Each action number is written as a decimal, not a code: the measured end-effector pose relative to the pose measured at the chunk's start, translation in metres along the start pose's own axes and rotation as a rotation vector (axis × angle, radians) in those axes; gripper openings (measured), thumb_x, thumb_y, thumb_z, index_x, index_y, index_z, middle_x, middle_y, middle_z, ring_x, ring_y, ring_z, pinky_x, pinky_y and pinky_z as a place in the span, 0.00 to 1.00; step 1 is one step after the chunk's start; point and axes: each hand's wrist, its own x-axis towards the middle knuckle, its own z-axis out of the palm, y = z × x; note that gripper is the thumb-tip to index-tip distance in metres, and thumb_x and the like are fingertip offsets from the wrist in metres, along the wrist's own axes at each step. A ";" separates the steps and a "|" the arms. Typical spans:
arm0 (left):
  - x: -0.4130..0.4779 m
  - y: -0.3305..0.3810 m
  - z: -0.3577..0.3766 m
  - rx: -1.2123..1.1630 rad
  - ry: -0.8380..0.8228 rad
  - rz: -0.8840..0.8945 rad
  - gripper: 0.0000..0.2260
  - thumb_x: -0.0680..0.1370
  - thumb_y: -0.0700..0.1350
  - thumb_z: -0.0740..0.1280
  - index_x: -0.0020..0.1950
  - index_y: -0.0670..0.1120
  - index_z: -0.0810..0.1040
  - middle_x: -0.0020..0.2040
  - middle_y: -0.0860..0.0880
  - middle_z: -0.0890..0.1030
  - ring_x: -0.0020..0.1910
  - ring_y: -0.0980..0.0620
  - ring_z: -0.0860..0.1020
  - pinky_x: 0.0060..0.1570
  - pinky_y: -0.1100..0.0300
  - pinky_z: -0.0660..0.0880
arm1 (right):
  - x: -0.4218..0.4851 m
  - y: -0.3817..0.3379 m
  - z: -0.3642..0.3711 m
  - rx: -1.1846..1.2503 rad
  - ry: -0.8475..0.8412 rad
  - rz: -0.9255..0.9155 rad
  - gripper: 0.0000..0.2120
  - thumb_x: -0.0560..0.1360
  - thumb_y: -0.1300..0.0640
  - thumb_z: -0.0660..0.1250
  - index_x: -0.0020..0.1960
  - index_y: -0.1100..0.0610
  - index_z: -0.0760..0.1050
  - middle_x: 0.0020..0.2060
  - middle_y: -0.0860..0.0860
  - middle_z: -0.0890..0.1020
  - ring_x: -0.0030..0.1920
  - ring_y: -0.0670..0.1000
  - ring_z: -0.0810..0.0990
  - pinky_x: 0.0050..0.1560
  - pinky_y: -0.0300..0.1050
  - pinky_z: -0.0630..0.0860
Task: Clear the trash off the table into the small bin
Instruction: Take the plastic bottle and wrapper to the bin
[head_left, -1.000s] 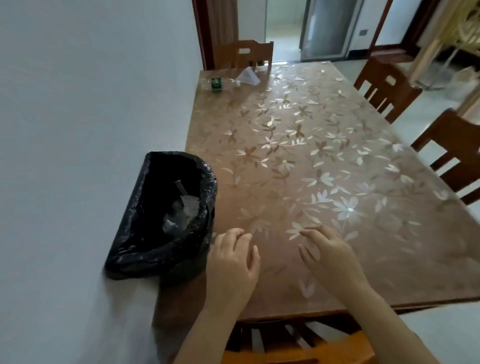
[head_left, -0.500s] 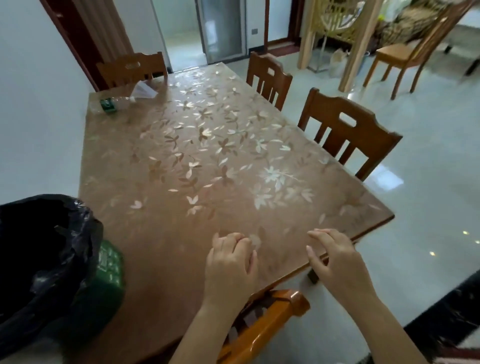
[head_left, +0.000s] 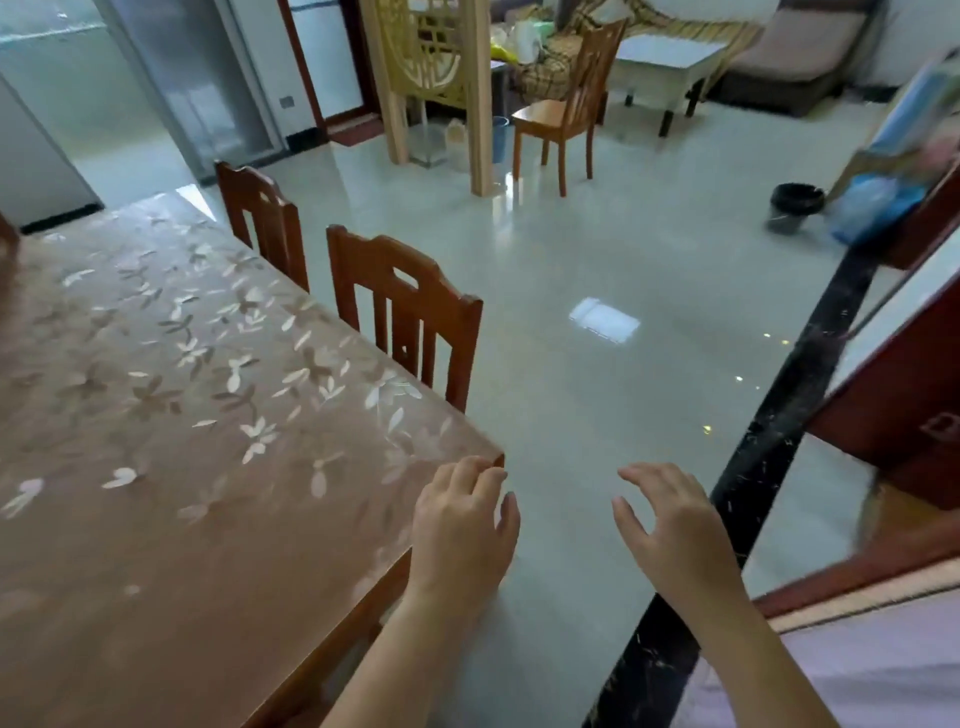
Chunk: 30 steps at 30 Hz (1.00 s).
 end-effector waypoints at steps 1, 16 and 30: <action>0.010 0.011 0.011 -0.011 -0.016 0.020 0.05 0.68 0.38 0.71 0.43 0.39 0.81 0.42 0.42 0.83 0.39 0.43 0.79 0.38 0.52 0.78 | 0.005 0.014 -0.006 0.001 0.008 0.031 0.12 0.67 0.64 0.71 0.50 0.62 0.77 0.45 0.58 0.82 0.46 0.60 0.79 0.48 0.54 0.77; 0.213 0.086 0.201 -0.144 -0.176 0.106 0.06 0.68 0.36 0.72 0.43 0.39 0.80 0.42 0.43 0.82 0.38 0.41 0.79 0.38 0.50 0.78 | 0.178 0.184 -0.031 -0.134 0.046 0.219 0.11 0.70 0.60 0.69 0.51 0.61 0.77 0.48 0.57 0.81 0.50 0.58 0.78 0.51 0.53 0.75; 0.456 0.051 0.287 -0.123 -0.113 0.038 0.06 0.66 0.35 0.73 0.42 0.38 0.80 0.42 0.42 0.82 0.38 0.41 0.79 0.37 0.51 0.78 | 0.458 0.246 0.003 -0.088 -0.073 0.084 0.10 0.70 0.60 0.69 0.51 0.61 0.77 0.47 0.55 0.81 0.48 0.56 0.78 0.50 0.48 0.74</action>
